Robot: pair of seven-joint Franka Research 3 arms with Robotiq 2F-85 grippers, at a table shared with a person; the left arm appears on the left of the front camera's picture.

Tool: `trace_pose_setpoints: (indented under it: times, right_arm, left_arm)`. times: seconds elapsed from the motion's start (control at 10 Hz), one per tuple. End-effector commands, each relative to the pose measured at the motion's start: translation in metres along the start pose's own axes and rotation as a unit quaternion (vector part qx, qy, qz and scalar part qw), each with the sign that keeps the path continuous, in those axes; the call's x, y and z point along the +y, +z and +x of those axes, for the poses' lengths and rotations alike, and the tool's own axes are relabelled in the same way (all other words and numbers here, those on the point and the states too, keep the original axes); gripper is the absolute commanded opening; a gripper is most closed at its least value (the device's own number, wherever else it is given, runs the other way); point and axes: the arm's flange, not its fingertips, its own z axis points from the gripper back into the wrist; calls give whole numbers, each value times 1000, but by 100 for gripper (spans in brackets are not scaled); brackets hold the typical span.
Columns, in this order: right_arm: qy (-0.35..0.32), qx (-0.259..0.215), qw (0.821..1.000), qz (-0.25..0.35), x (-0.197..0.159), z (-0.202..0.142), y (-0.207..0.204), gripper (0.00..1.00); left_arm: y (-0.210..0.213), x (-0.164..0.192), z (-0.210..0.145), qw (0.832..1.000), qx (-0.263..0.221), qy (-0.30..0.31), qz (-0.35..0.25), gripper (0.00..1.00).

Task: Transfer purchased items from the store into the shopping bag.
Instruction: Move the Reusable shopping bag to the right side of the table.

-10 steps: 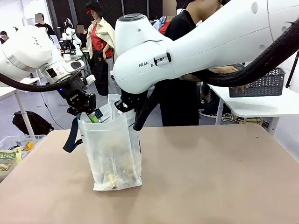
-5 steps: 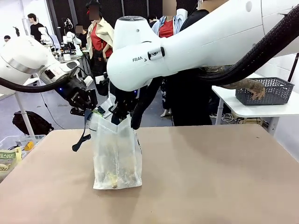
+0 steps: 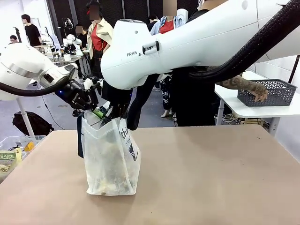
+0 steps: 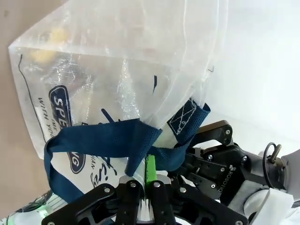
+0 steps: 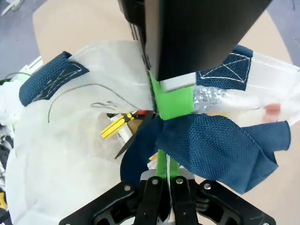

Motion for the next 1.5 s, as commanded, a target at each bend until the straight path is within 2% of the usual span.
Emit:
trace_pose_setpoints:
  times: [0.0,0.2,0.5,1.0,1.4]
  right_arm:
    - [3,-16,1000,24,-7,0,1,0]
    - [18,-18,999,36,-4,1,-1,0]
    - [33,-20,998,41,-1,4,-4,0]
    - [67,-36,996,38,18,12,1,0]
    - [84,-37,995,37,28,14,0,0]
  left_arm:
    - [2,4,-2,999,17,-15,-34,23]
    - [0,6,-1,998,19,-15,-52,61]
    - [-5,4,1,997,12,-5,-80,61]
    - [-18,-1,5,998,18,3,-63,61]
    - [-27,0,6,999,-7,21,-27,61]
